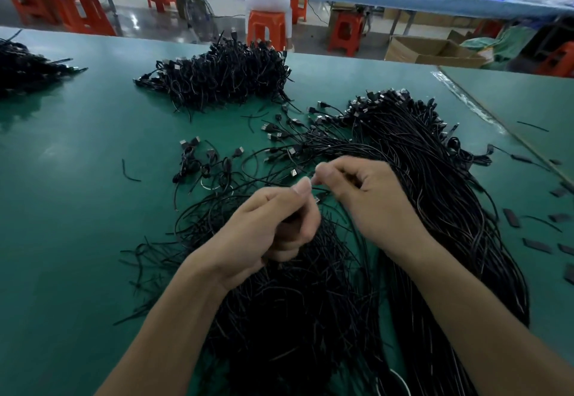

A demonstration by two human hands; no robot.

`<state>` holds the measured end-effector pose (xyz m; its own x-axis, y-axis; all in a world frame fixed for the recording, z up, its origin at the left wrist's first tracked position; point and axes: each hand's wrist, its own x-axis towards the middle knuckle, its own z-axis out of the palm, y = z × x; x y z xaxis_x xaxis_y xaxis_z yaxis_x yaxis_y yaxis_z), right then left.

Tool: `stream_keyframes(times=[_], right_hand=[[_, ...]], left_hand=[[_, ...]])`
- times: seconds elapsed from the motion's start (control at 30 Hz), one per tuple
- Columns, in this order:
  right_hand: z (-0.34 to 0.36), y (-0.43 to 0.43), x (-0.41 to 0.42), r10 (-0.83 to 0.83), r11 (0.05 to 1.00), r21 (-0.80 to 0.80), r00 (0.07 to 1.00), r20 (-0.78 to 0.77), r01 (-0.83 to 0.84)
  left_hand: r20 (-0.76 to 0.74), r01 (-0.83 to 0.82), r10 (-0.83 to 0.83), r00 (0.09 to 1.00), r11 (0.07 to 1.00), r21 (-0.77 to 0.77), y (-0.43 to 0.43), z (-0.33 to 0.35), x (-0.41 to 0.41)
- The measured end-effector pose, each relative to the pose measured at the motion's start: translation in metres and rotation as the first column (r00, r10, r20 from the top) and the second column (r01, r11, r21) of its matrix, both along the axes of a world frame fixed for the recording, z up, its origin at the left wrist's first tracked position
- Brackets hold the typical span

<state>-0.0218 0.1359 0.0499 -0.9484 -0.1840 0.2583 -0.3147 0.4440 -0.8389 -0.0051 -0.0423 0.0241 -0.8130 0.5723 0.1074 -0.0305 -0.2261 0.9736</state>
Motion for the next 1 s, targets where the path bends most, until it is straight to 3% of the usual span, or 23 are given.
stream_keyframes(times=[0.13, 0.27, 0.37, 0.43, 0.53, 0.7, 0.8, 0.93, 1.0], right_hand=[[-0.008, -0.007, 0.01, 0.122, 0.96, 0.236, 0.983, 0.135, -0.152], [-0.009, -0.007, 0.028, 0.261, 0.903, 0.305, 0.95, 0.172, -0.304], [-0.003, -0.006, 0.034, 0.3, 0.831, 0.442, 0.942, 0.152, -0.336], [0.003, -0.008, 0.035, 0.333, 0.824, 0.449, 0.937, 0.107, -0.344], [0.012, -0.003, 0.03, 0.304, 0.879, 0.392, 0.952, -0.022, -0.272], [0.023, 0.011, 0.017, 0.179, 0.969, 0.203, 0.969, -0.168, -0.144], [0.022, 0.009, 0.012, 0.104, 0.992, 0.089, 0.985, -0.138, -0.092], [0.005, 0.0, 0.014, 0.105, 0.981, 0.164, 0.994, -0.023, -0.1], [-0.001, -0.004, 0.02, 0.149, 0.967, 0.208, 0.989, 0.02, -0.15]], left_hand=[[0.177, -0.122, 0.066, 0.982, 0.937, 0.328, 0.007, 0.007, 0.0], [0.184, -0.272, 0.216, 0.959, 0.881, 0.387, 0.008, 0.003, -0.004], [0.065, -0.409, 0.408, 0.91, 0.867, 0.283, 0.013, -0.003, -0.004], [-0.133, -0.512, 0.524, 0.841, 0.851, 0.115, 0.015, -0.005, -0.004], [-0.372, -0.489, 0.401, 0.837, 0.853, -0.182, 0.016, -0.004, -0.001], [-0.063, -0.224, 0.215, 0.975, 0.928, -0.299, 0.013, 0.004, 0.004], [0.07, -0.12, 0.128, 0.989, 0.986, -0.112, 0.007, 0.009, 0.006], [0.257, -0.096, 0.034, 0.966, 0.968, 0.234, 0.004, 0.011, 0.002], [0.282, -0.15, 0.058, 0.958, 0.935, 0.32, 0.006, 0.01, 0.001]])
